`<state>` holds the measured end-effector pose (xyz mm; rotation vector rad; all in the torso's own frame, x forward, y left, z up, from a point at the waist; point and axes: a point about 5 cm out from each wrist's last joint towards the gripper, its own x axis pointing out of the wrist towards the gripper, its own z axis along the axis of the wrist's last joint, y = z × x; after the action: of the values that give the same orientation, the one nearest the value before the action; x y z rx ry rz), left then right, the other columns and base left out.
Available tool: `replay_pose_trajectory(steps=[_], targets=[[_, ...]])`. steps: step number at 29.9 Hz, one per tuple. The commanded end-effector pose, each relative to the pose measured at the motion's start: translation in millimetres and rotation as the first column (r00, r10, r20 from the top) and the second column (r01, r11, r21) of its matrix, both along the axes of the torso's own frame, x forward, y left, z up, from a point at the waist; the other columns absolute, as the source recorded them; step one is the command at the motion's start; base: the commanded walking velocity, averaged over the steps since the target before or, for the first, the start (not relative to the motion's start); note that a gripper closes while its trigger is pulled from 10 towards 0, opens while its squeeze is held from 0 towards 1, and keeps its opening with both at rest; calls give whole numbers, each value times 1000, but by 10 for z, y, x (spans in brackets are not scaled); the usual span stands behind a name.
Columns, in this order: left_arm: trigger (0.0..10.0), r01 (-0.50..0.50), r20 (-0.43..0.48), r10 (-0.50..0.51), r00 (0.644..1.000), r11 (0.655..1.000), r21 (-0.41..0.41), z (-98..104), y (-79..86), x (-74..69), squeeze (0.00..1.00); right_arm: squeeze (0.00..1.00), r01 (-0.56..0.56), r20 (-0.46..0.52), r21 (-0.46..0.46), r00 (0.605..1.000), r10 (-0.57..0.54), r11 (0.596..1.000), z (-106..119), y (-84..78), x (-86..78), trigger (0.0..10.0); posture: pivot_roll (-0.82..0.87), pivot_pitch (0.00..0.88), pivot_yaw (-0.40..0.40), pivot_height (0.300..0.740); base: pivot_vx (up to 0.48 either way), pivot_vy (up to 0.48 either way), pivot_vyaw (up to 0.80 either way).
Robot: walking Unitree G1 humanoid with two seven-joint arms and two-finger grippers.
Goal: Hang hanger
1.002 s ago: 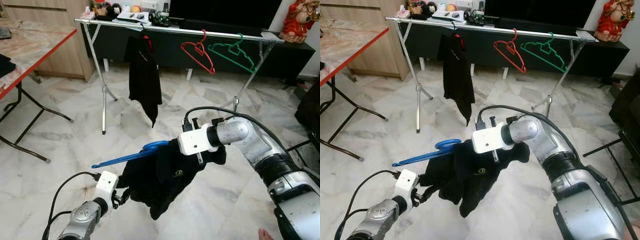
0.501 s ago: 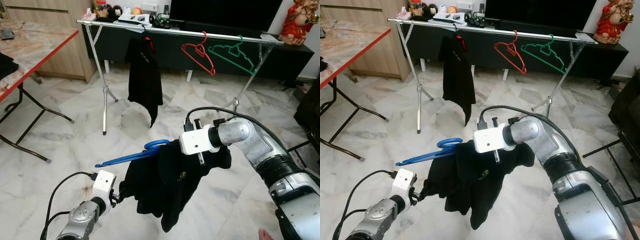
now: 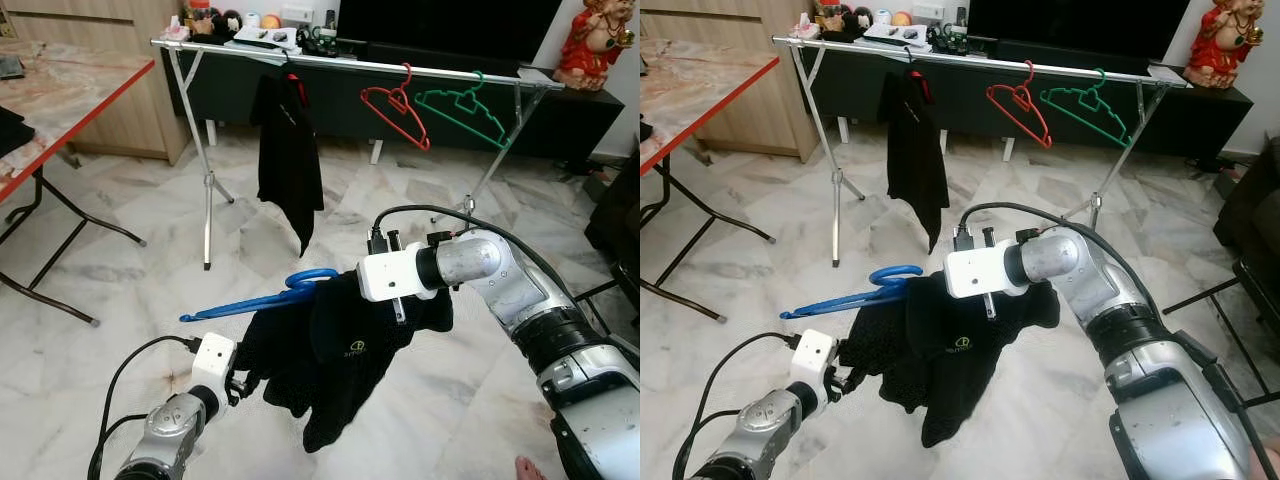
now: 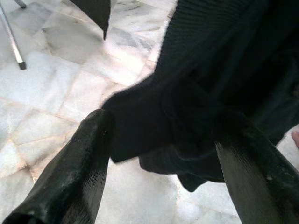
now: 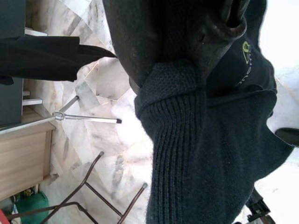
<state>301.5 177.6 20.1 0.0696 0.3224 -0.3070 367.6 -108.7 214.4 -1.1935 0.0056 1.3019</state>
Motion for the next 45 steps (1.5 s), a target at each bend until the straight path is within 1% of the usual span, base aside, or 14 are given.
replay_pose_trajectory(steps=[1, 6, 9, 14, 15, 16, 17, 18, 22, 32, 36, 45], targets=[[10000, -24, -4, 24, 1000, 1000, 5, -15, 26, -8, 0, 0, -6, 30, 41, 1000, 5, 999, 115, -25, -9, 0, -58, 104, -73, 740, 0, 0, 0], [10000, -51, 19, 51, 999, 999, 0, 13, 49, 10, 0, 0, -8, 22, 42, 1000, 8, 999, 103, -29, -24, 0, -67, 115, -73, 740, 0, 0, 0], [10000, -63, 44, 64, 997, 998, -25, 62, 26, 52, 0, 0, -11, 16, 48, 1000, 10, 999, 106, -30, -41, 0, -75, 122, -75, 740, 0, 0, 0], [10000, -26, 63, 30, 998, 998, -58, 109, -52, 90, 0, 0, -8, 17, 56, 1000, 7, 998, 128, -40, -45, 0, -80, 126, -75, 740, 0, 0, 0], [5608, -7, 66, 12, 998, 997, -75, 119, -89, 97, 0, 0, -6, 18, 58, 1000, 5, 998, 134, -44, -45, 0, -82, 127, -76, 740, 0, 0, 0], [5608, 8, 68, -3, 998, 996, -87, 124, -116, 101, 0, 0, -5, 19, 59, 1000, 4, 998, 139, -47, -45, 0, -82, 127, -76, 740, 0, 0, 0], [0, 22, 68, -16, 998, 995, -94, 123, -138, 98, 0, 0, -1, 20, 61, 1000, -1, 998, 146, -51, -42, 0, -83, 128, -76, 740, 0, 0, 0], [0, 44, 69, -37, 997, 994, -104, 120, -168, 90, 0, 0, 5, 21, 65, 1000, -7, 998, 156, -56, -36, 0, -85, 128, -78, 740, 0, 0, 0], [0, 76, 63, -68, 996, 989, -123, 109, -207, 78, 0, 0, 18, 20, 77, 1000, -20, 997, 173, -60, -21, 0, -85, 128, -80, 740, 0, 0, 0], [0, 89, 54, -83, 995, 987, -132, 95, -214, 66, 0, 0, 43, 27, 93, 999, -46, 995, 190, -64, 12, 0, -80, 126, -83, 740, 0, 0, 0], [0, 94, 52, -88, 995, 986, -134, 91, -216, 62, 0, 0, 67, 30, 101, 997, -70, 993, 202, -93, 37, 0, -81, 123, -83, 740, 0, 0, 0], [0, 97, 48, -91, 995, 985, -140, 84, -225, 58, 0, 0, 85, 25, 114, 996, -89, 990, 203, -109, 55, 0, -80, 123, -83, 740, 0, 0, 0]])
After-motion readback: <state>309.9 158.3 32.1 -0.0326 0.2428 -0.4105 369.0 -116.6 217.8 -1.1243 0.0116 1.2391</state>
